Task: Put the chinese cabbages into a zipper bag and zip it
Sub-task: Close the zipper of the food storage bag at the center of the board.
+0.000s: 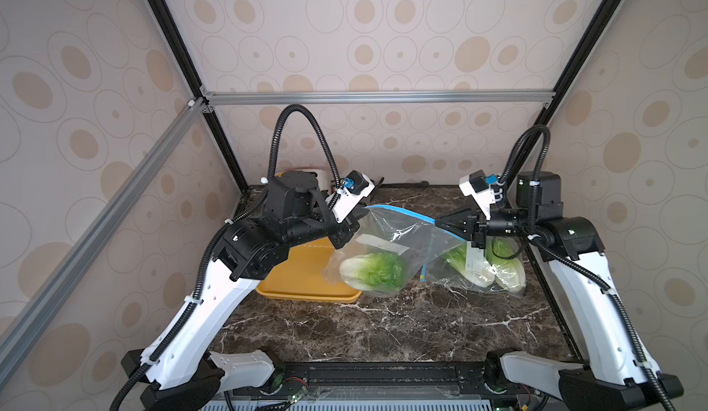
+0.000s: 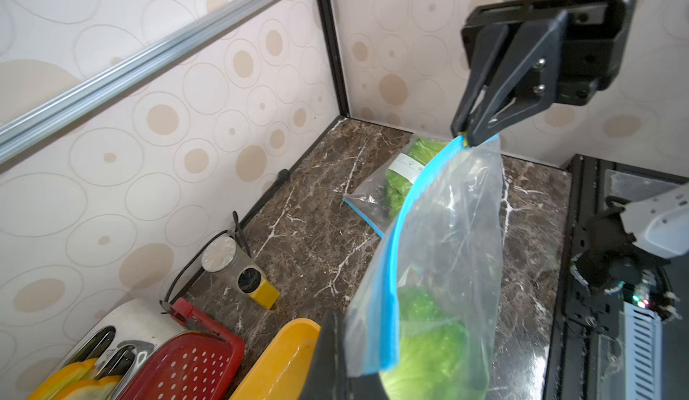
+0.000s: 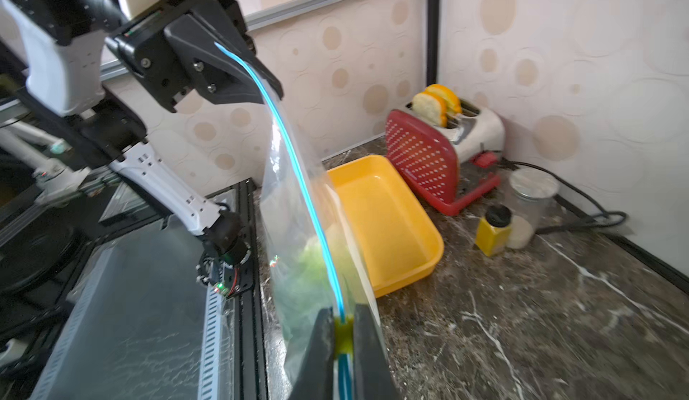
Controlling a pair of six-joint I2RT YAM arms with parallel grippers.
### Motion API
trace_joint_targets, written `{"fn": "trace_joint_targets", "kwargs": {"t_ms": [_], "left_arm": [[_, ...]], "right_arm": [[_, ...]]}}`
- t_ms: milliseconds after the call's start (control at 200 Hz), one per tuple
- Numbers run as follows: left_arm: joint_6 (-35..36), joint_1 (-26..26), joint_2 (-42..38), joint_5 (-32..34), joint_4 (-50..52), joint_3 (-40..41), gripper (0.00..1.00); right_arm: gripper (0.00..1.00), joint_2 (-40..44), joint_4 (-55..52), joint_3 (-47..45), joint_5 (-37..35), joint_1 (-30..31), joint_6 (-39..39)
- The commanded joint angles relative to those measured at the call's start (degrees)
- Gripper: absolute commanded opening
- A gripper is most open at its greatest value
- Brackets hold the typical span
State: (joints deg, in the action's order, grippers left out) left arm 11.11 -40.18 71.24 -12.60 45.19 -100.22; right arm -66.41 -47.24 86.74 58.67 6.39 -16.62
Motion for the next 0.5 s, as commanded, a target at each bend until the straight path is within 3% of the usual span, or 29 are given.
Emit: {"fn": "trace_joint_targets", "kwargs": {"t_ms": [0,155,416,491], "left_arm": [[-2.7,1.4,-0.9,8.1,-2.8,-2.4,0.0],[-4.2,1.4,0.4,6.4,-5.5,-2.2,0.0],[-8.8,2.0,7.2,15.9,-8.4,-5.0,0.0],[-10.1,2.6,9.1,19.4,-13.2,-4.3,0.0]], "right_arm": [[0.0,2.8,2.7,-2.7,-2.0,-5.8,4.3],[0.0,3.7,2.3,-3.0,-2.4,-9.8,6.3],[0.0,5.0,0.8,-3.1,-8.2,-13.9,9.6],[0.0,5.0,-0.1,-2.6,-8.5,-13.9,11.5]]}}
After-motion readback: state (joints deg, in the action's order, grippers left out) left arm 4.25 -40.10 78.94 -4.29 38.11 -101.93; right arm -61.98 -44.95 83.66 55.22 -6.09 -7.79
